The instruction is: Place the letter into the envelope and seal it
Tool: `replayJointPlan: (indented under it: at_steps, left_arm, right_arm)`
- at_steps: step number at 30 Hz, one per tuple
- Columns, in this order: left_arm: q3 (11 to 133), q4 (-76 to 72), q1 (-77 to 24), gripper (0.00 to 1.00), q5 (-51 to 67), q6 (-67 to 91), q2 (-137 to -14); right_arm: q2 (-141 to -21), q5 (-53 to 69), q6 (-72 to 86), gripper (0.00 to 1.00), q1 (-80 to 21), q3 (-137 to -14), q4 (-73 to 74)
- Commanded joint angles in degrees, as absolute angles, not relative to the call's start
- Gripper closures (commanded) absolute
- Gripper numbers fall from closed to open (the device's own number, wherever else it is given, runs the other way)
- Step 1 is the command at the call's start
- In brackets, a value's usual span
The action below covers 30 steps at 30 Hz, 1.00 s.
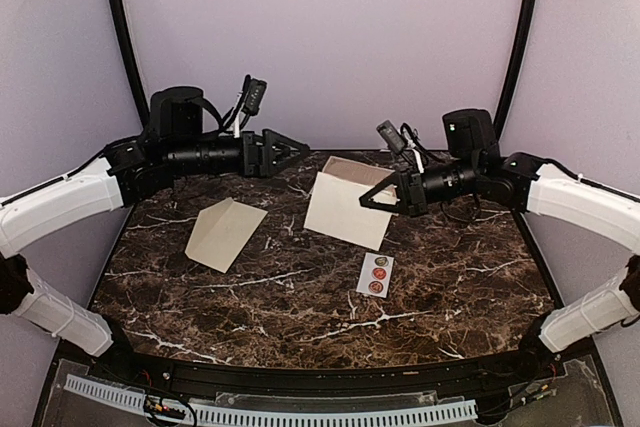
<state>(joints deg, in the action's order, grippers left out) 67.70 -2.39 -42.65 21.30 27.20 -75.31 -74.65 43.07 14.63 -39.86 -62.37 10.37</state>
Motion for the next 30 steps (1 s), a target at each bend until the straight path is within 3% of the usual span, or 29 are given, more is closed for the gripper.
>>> replayJointPlan:
  at_steps: [1, 8, 11, 20, 23, 24, 28, 30]
  left_arm:
    - [73.1, 11.3, -44.9, 0.15, 33.8, 16.9, -78.4]
    - [76.9, 15.1, -47.3, 0.11, 39.8, 13.8, -82.2]
    - [78.3, 17.0, -47.6, 0.14, 41.1, 12.6, -83.0]
    - [78.9, 18.1, -48.6, 0.89, 43.4, 12.5, -84.1]
    - [77.9, 16.6, -48.7, 1.0, 42.2, 13.0, -82.8]
    - [76.7, 15.7, -48.7, 1.0, 41.0, 13.5, -82.3]
    - [70.1, 3.7, -48.7, 1.0, 32.6, 23.2, -77.5]
    - [65.7, -5.8, -48.7, 1.0, 29.7, 29.0, -74.8]
  right_arm:
    - [-75.9, 50.7, 9.0, 1.0, -41.2, -65.5, 18.4]
    - [-78.4, 54.7, 8.8, 1.0, -42.6, -69.6, 20.9]
    - [-79.4, 54.2, 7.6, 1.0, -43.0, -71.6, 23.7]
    - [-81.1, 53.0, 6.6, 1.0, -43.5, -74.5, 26.1]
    - [-79.9, 50.0, 9.5, 1.0, -43.5, -73.8, 23.1]
    - [-79.3, 49.3, 11.1, 0.9, -43.4, -73.2, 21.3]
    - [-75.1, 45.9, 19.0, 0.25, -43.2, -67.6, 9.9]
    - [-72.6, 41.5, 24.3, 0.07, -42.9, -63.5, 3.0]
